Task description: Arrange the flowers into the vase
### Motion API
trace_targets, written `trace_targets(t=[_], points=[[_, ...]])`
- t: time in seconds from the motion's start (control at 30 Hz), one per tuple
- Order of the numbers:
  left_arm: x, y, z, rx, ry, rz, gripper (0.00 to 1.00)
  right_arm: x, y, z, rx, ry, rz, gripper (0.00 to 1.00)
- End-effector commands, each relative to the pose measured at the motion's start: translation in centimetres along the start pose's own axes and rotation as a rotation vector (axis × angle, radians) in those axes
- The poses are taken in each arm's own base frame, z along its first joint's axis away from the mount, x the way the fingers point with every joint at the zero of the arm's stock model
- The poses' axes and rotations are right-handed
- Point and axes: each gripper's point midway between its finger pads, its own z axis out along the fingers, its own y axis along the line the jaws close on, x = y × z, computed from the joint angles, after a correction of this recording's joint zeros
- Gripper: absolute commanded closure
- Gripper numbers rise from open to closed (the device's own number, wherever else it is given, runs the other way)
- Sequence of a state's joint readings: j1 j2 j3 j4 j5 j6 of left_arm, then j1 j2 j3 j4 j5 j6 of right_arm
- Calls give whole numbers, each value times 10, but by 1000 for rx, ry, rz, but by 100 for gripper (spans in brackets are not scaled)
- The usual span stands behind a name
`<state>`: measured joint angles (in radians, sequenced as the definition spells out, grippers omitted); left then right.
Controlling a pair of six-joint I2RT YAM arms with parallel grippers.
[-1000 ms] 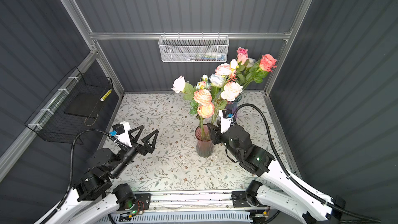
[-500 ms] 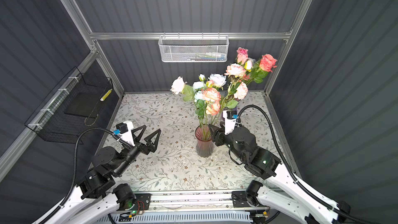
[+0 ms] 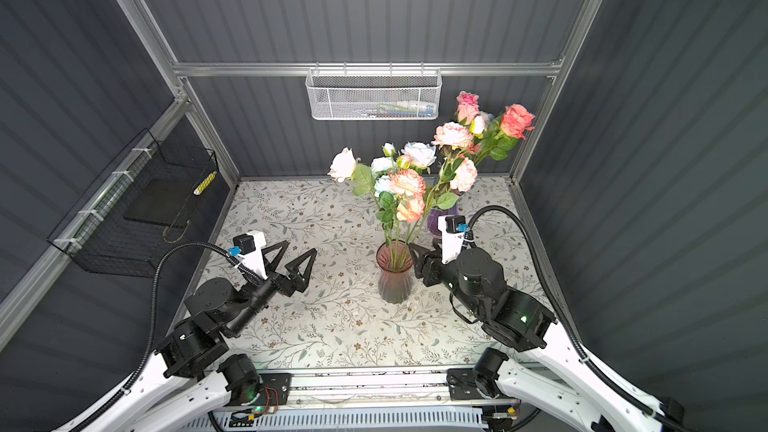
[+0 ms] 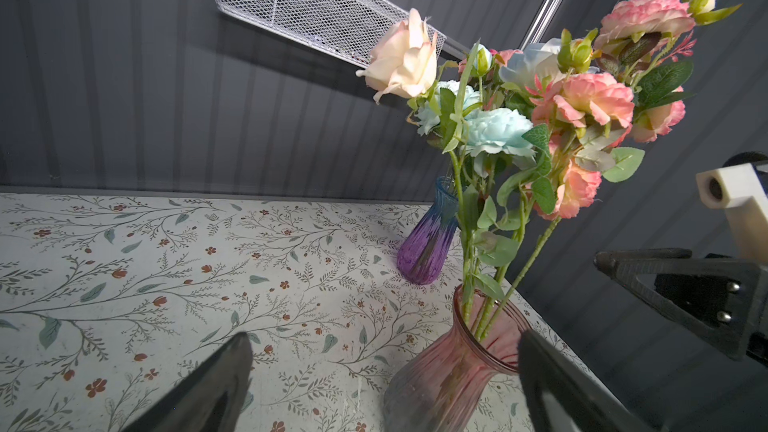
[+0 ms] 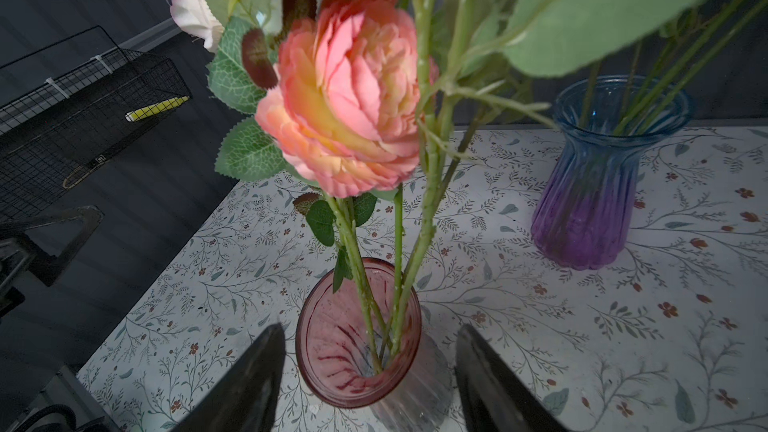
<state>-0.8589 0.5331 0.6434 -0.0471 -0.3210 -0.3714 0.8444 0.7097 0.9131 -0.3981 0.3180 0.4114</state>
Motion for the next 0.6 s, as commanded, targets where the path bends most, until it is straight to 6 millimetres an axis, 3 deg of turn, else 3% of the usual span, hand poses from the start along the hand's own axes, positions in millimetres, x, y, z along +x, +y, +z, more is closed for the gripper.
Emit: trace_targets(t=[0.0,0.3,0.57], points=[[-2,-4,2,21,-13,-16,0,-7,-1,-8,8,-6,-1,34],[0,-6,5,23,-2,-9,0,-6,-6,-14,23,5,5,37],[4,-4,3,20,7,-17,0,34,-20,-19,72,168,142,56]])
